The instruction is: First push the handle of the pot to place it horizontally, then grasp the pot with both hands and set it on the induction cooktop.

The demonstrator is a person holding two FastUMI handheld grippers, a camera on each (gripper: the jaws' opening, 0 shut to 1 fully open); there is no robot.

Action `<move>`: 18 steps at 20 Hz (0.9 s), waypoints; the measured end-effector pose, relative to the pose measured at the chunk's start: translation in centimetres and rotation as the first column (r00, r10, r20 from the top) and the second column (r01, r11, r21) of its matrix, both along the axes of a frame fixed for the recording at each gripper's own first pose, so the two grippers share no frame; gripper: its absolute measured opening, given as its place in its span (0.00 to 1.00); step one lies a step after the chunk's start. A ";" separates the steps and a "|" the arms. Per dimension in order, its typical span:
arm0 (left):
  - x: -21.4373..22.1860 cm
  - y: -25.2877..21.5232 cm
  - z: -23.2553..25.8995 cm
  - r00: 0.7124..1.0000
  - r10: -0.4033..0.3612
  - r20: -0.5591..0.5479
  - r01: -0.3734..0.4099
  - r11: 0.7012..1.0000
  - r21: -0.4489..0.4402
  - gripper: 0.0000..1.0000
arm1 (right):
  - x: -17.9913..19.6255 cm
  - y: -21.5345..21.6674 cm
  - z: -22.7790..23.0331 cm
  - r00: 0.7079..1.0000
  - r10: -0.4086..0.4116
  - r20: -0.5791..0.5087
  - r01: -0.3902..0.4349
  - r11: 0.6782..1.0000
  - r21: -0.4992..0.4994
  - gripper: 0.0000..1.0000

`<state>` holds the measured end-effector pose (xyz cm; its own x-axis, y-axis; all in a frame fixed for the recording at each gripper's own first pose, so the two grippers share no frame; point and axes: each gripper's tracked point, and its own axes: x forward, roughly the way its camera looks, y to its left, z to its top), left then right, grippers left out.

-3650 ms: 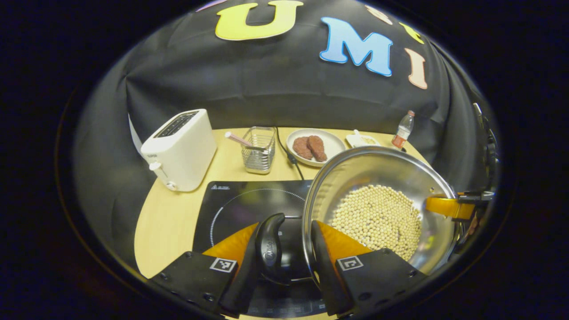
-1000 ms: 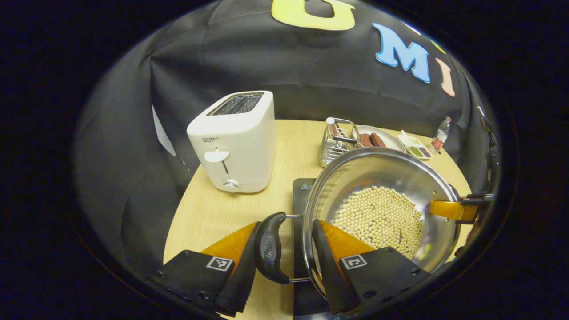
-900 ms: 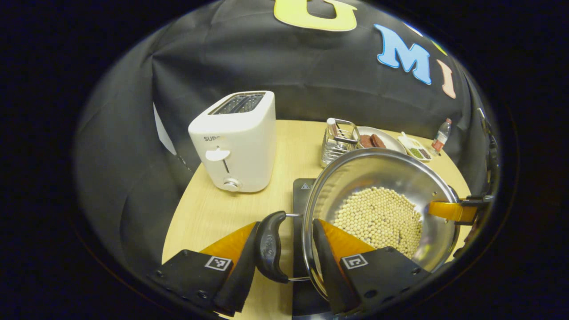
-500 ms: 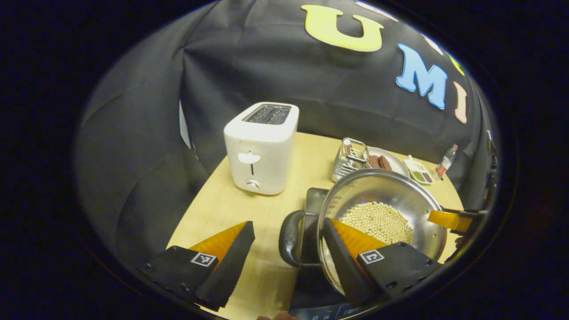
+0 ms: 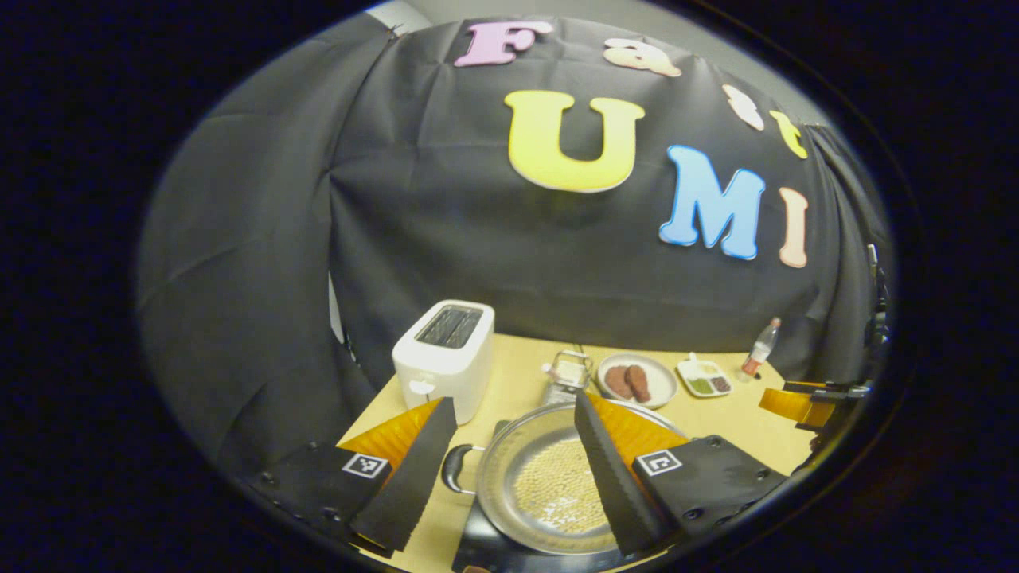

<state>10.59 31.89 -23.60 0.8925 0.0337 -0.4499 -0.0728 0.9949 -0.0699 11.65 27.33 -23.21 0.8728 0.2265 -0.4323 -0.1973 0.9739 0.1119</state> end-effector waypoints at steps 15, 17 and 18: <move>-3.2 -28.0 18.2 0.932 -0.187 0.310 0.196 0.981 0.000 0.99 | -4.5 -17.4 20.1 0.930 -0.094 0.354 0.096 0.995 0.012 0.93; -4.1 -30.0 21.0 0.914 -0.172 0.368 0.176 0.984 0.023 0.95 | -5.3 -19.4 21.4 0.926 -0.108 0.362 0.112 0.994 0.010 0.93; -4.6 -31.0 22.4 0.902 -0.175 0.394 0.170 0.984 0.049 0.99 | -5.7 -20.3 22.0 0.921 -0.116 0.372 0.121 0.993 0.010 0.93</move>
